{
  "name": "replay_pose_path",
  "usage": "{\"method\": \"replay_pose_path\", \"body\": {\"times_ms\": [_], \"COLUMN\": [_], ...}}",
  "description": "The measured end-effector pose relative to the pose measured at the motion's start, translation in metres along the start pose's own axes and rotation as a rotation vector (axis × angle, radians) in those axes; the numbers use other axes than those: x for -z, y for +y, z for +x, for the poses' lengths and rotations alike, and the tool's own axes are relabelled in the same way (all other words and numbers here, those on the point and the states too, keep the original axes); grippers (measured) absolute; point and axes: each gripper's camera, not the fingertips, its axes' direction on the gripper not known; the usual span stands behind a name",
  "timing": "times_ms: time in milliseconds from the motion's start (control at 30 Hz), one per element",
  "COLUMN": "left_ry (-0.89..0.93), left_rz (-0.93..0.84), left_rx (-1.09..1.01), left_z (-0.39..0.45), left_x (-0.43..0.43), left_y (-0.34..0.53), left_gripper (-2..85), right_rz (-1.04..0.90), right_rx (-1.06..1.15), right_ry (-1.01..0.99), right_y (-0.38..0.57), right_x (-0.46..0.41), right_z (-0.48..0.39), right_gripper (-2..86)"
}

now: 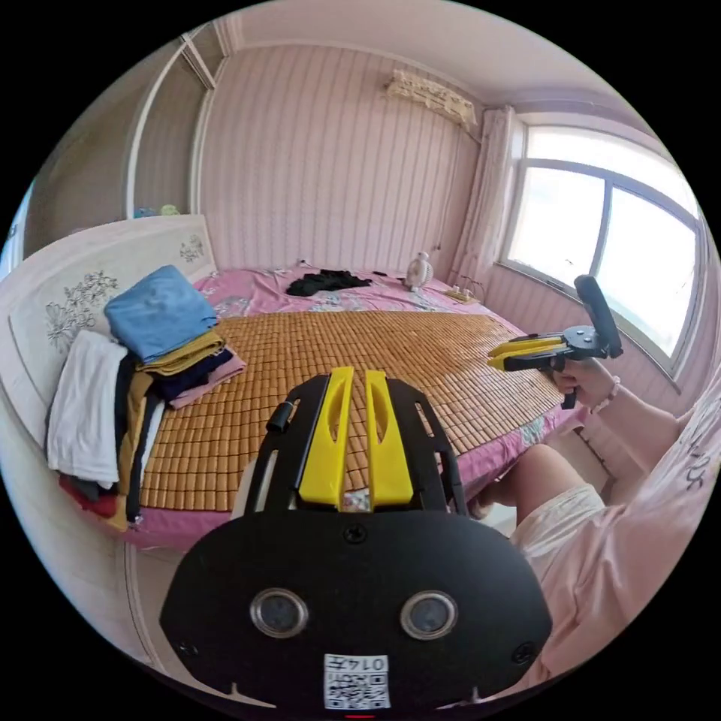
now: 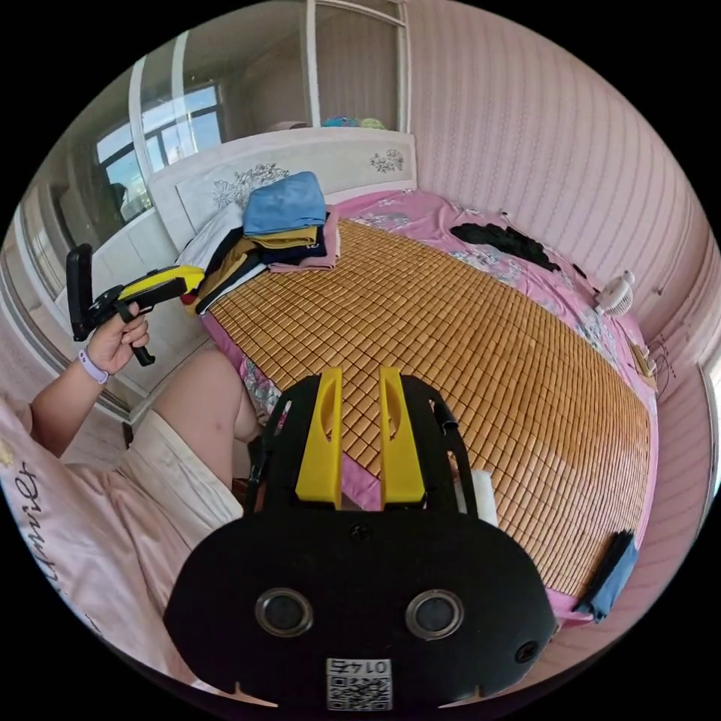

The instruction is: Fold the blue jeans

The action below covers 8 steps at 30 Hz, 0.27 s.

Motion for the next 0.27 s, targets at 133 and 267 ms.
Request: {"method": "replay_pose_path", "body": {"times_ms": [133, 267], "left_ry": [-0.263, -0.363], "left_rz": [0.057, 0.03], "left_rx": [0.138, 0.343], "left_z": [-0.08, -0.167], "left_x": [0.087, 0.162], "left_y": [0.058, 0.122], "left_gripper": [6.7, 7.6], "right_rz": [-0.079, -0.126], "right_rx": [0.191, 0.328], "right_ry": [0.079, 0.079], "right_y": [-0.051, -0.084], "right_x": [-0.066, -0.126], "right_z": [-0.096, -0.17], "right_gripper": [7.8, 7.9]}}
